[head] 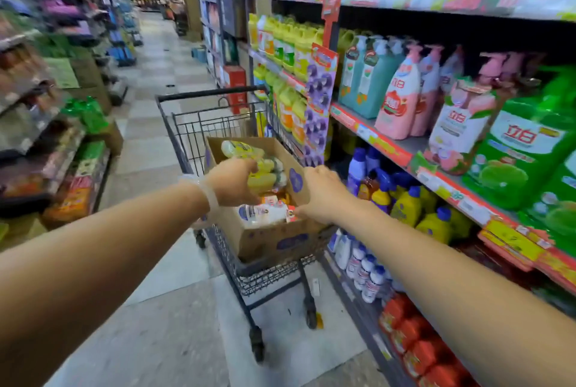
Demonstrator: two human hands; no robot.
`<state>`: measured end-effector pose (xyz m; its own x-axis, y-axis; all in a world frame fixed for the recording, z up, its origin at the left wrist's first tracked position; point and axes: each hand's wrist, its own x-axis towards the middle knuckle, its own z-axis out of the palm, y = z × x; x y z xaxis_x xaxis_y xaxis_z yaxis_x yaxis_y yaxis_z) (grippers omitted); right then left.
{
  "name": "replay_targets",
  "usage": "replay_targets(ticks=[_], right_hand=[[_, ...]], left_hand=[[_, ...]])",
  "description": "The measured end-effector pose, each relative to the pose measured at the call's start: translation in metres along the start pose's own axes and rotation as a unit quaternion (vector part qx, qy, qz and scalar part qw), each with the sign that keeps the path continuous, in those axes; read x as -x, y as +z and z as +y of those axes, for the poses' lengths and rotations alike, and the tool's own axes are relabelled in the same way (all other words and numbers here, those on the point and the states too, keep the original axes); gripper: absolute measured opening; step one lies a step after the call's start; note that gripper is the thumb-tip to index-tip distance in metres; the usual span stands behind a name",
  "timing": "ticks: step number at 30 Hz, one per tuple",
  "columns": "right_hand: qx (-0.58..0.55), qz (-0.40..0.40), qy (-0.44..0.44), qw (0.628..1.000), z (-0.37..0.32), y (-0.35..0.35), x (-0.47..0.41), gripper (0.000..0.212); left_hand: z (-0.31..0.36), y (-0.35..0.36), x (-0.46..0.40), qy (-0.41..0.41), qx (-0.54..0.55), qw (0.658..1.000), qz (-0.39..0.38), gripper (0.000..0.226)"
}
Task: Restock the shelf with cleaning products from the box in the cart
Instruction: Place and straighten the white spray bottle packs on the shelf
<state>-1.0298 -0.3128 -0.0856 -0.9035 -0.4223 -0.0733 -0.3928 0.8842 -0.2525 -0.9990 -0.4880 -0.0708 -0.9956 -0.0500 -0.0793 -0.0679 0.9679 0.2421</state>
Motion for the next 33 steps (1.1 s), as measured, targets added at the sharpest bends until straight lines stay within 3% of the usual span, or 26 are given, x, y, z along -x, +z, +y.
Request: replay_targets(ticks=[3, 11, 17, 22, 25, 30, 33], right_hand=[[-0.009, -0.033, -0.013, 0.999, -0.008, 0.019, -0.065, 0.057], [-0.058, -0.116, 0.042, 0.991, 0.008, 0.064, -0.219, 0.093], [-0.092, -0.175, 0.127, 0.972, 0.028, 0.122, -0.283, 0.071], [-0.177, -0.191, 0.247, 0.933, 0.041, 0.188, -0.315, 0.077], [-0.274, -0.185, 0.355, 0.875, 0.042, 0.228, -0.328, 0.088], [-0.418, -0.219, 0.547, 0.691, 0.033, 0.3, -0.341, 0.08], [-0.443, -0.24, 0.6, 0.622, 0.019, 0.332, -0.345, 0.096]], left_hand=[[-0.038, 0.005, -0.045, -0.029, -0.01, 0.999, -0.008, 0.068], [-0.091, 0.032, -0.175, -0.058, -0.058, 0.991, -0.108, 0.052], [-0.125, 0.092, -0.264, -0.005, -0.1, 0.974, -0.203, 0.051], [-0.155, 0.156, -0.347, 0.062, -0.156, 0.944, -0.284, 0.064], [-0.17, 0.187, -0.384, 0.079, -0.155, 0.924, -0.34, 0.068], [-0.186, 0.229, -0.422, 0.103, -0.097, 0.897, -0.419, 0.079], [-0.19, 0.252, -0.429, 0.141, -0.117, 0.869, -0.459, 0.077]])
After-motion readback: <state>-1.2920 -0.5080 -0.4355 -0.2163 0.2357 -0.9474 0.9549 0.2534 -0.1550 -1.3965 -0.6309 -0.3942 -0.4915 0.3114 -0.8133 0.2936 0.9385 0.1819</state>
